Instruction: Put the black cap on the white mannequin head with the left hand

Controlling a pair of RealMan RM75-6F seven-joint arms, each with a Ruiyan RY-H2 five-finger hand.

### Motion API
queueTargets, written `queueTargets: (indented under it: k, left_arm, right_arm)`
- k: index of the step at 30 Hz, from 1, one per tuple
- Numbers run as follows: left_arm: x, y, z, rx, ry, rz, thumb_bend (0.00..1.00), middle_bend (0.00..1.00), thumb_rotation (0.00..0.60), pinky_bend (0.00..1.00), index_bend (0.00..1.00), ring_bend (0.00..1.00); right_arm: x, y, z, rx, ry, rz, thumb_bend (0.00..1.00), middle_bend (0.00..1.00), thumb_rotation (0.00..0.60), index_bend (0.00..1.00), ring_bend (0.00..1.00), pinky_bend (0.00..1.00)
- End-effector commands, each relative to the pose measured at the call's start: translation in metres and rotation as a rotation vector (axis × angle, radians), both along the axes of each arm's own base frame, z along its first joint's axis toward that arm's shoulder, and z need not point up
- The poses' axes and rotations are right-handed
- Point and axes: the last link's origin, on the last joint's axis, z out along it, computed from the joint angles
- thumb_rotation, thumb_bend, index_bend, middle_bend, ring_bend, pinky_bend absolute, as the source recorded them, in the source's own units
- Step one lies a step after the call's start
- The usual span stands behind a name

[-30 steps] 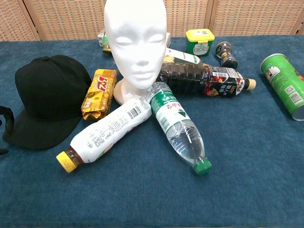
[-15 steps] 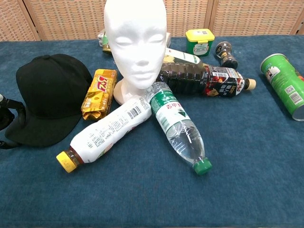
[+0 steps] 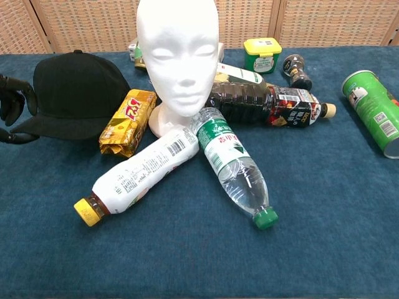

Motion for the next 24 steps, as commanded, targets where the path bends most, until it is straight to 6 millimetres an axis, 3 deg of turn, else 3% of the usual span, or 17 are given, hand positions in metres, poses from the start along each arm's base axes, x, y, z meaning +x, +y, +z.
queueTargets:
  k: [1,9,15,21,24]
  left_arm:
    - [0.006,0.015,0.008,0.028,-0.003,-0.007,0.16,0.66,0.6,0.71,0.52,0.52]
    - [0.008,0.061,0.003,0.037,0.005,0.059,0.16,0.56,0.6,0.61,0.52,0.43]
    - [0.01,0.084,-0.005,0.036,0.003,0.095,0.17,0.52,0.6,0.57,0.52,0.39]
    - [0.008,0.096,-0.01,0.024,0.048,0.095,0.41,0.48,0.6,0.55,0.52,0.38]
    - [0.009,0.103,-0.007,0.056,0.052,0.095,0.5,0.48,0.6,0.62,0.52,0.38]
  right_arm:
    - [-0.001,0.001,0.001,-0.005,0.0,-0.003,0.12,0.48,0.6,0.45,0.47,0.47]
    - [-0.005,0.003,0.008,-0.036,0.004,-0.014,0.12,0.48,0.6,0.45,0.47,0.47]
    - [-0.007,0.005,0.012,-0.05,0.009,-0.024,0.12,0.48,0.6,0.45,0.47,0.47]
    - [-0.007,0.006,0.014,-0.058,0.012,-0.024,0.12,0.48,0.6,0.45,0.47,0.47]
    - [-0.005,0.007,0.016,-0.065,0.011,-0.018,0.12,0.48,0.6,0.45,0.47,0.47]
